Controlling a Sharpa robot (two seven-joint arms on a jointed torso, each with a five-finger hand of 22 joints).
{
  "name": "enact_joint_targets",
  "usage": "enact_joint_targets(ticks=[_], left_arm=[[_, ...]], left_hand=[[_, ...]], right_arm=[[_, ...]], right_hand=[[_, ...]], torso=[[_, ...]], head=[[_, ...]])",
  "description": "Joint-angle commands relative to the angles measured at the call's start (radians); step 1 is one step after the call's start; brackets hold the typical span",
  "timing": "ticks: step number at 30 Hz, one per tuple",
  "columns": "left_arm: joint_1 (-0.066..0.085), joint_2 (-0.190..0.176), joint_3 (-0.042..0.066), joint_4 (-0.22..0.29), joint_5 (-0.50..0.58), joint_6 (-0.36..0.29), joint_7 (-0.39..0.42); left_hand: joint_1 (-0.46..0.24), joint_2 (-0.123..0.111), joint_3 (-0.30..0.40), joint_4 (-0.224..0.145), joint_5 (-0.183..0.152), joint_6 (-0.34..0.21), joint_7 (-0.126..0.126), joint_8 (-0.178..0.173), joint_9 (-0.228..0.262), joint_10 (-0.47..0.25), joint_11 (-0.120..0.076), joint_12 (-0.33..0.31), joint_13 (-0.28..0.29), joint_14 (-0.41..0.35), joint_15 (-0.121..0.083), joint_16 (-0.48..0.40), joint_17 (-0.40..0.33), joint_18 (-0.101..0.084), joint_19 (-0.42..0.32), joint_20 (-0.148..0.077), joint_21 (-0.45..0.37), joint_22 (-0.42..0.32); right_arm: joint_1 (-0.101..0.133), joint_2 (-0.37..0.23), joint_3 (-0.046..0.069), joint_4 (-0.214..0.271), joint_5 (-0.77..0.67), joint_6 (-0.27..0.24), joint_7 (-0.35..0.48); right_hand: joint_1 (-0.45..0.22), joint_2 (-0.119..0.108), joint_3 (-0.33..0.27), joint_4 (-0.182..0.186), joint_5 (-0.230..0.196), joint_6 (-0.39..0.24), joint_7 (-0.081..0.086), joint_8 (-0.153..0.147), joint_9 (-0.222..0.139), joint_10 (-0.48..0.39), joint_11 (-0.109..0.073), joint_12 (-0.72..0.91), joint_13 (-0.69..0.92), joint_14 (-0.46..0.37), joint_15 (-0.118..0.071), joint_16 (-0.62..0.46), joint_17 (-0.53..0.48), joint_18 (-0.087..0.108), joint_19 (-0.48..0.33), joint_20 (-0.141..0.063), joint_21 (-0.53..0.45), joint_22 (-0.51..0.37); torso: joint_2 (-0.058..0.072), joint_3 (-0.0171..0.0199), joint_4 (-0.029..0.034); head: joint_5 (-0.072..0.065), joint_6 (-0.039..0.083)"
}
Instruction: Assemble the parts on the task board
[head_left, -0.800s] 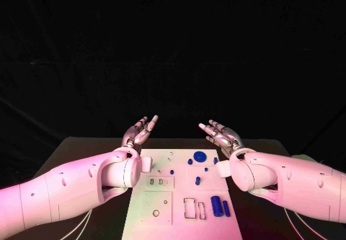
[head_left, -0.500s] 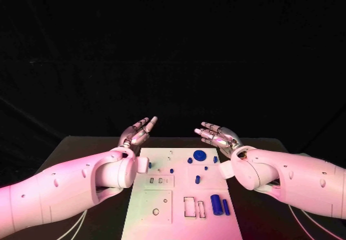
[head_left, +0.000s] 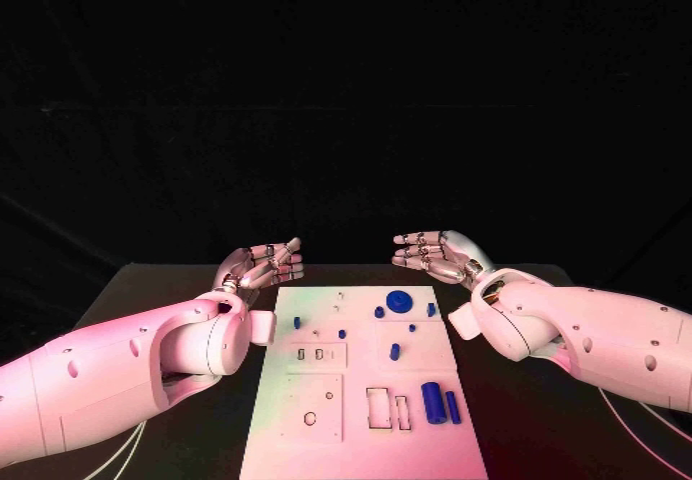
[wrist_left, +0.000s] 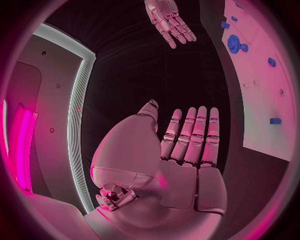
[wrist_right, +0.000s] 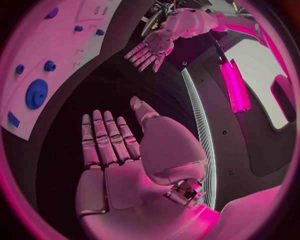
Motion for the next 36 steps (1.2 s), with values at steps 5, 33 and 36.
enact_joint_targets(ticks=[5,33,36], left_arm=[[0.011,-0.043,0.002,0.055,-0.054,0.115,-0.009],[0.057,-0.153,0.019,0.205,-0.114,0.179,-0.039],[0.058,-0.158,0.02,0.211,-0.113,0.179,-0.041]], left_hand=[[0.06,-0.007,0.01,-0.025,0.003,0.104,0.005,0.003,-0.005,0.13,-0.039,-0.027,0.001,0.159,-0.047,0.025,0.014,0.022,0.117,-0.017,0.042,0.003],[0.088,-0.021,0.021,-0.022,0.003,0.163,-0.006,-0.035,-0.01,0.228,-0.056,-0.107,0.001,0.26,-0.072,0.0,0.036,0.021,0.194,-0.043,0.049,-0.015],[0.088,-0.021,0.021,-0.022,0.003,0.163,-0.005,-0.036,-0.011,0.227,-0.056,-0.108,0.001,0.26,-0.071,-0.001,0.036,0.021,0.194,-0.043,0.049,-0.015]], right_arm=[[0.03,0.005,0.002,-0.02,-0.39,0.089,-0.099],[0.079,0.051,0.004,0.046,-1.195,0.219,-0.465],[0.079,0.061,0.004,0.038,-1.204,0.23,-0.468]], right_hand=[[0.031,-0.043,0.102,-0.11,0.003,0.31,0.031,0.015,0.003,0.33,-0.079,0.007,0.004,0.397,-0.099,0.06,0.021,0.04,0.336,-0.062,0.148,0.045],[-0.038,-0.176,0.158,-0.057,0.015,0.416,-0.039,-0.041,0.011,0.391,-0.148,-0.031,0.064,0.738,-0.207,0.922,0.793,0.033,0.679,-0.202,0.499,0.259],[-0.032,-0.179,0.166,-0.049,0.016,0.411,-0.039,-0.043,0.011,0.377,-0.147,-0.028,0.064,0.746,-0.205,1.0,0.879,0.023,0.704,-0.2,0.567,0.346]], torso=[[0.042,0.0085,0.0058],[0.155,0.024,0.0169],[0.161,0.0247,0.0197]], head=[[-0.005,0.001],[-0.028,0.02],[-0.031,0.02]])
